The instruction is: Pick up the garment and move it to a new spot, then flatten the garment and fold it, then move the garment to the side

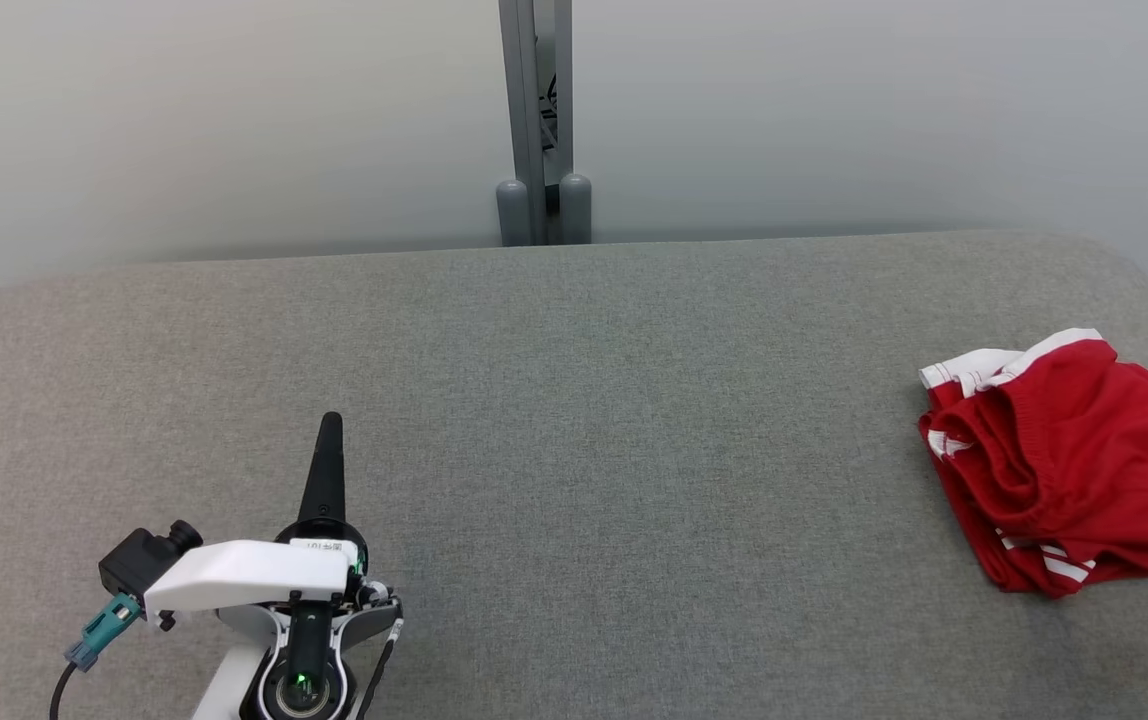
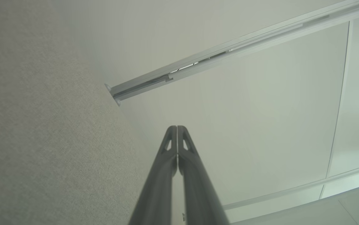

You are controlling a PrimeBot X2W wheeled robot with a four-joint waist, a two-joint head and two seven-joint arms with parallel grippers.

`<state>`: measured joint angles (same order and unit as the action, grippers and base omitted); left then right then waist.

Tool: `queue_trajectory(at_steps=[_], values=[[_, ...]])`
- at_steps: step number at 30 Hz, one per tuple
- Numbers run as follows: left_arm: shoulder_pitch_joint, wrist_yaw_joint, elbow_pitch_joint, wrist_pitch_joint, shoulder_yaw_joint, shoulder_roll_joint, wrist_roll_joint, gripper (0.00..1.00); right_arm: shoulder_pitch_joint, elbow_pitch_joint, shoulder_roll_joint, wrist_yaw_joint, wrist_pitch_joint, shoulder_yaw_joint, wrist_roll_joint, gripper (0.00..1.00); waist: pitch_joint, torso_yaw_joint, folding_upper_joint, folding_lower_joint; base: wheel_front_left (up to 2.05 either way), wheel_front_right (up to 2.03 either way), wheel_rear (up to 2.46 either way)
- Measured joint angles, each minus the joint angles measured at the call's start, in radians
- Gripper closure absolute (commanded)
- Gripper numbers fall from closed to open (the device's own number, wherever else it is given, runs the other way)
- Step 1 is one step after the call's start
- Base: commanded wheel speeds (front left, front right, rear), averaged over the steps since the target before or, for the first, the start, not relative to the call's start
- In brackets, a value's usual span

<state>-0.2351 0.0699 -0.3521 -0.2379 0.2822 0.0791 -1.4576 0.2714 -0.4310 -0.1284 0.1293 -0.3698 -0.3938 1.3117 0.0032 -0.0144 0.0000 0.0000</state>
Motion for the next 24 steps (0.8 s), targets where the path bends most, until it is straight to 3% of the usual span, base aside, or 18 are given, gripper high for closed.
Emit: queue_trajectory(at_steps=[24], values=[[-0.044,0.043,-0.046,-0.015,0.006,-0.024,-0.176,1.0,0.057,-0.068,-0.018,0.0,-0.061,-0.055,0.17,1.0,0.006,0.01,0.0,0.0,0.0,0.0,0.0]])
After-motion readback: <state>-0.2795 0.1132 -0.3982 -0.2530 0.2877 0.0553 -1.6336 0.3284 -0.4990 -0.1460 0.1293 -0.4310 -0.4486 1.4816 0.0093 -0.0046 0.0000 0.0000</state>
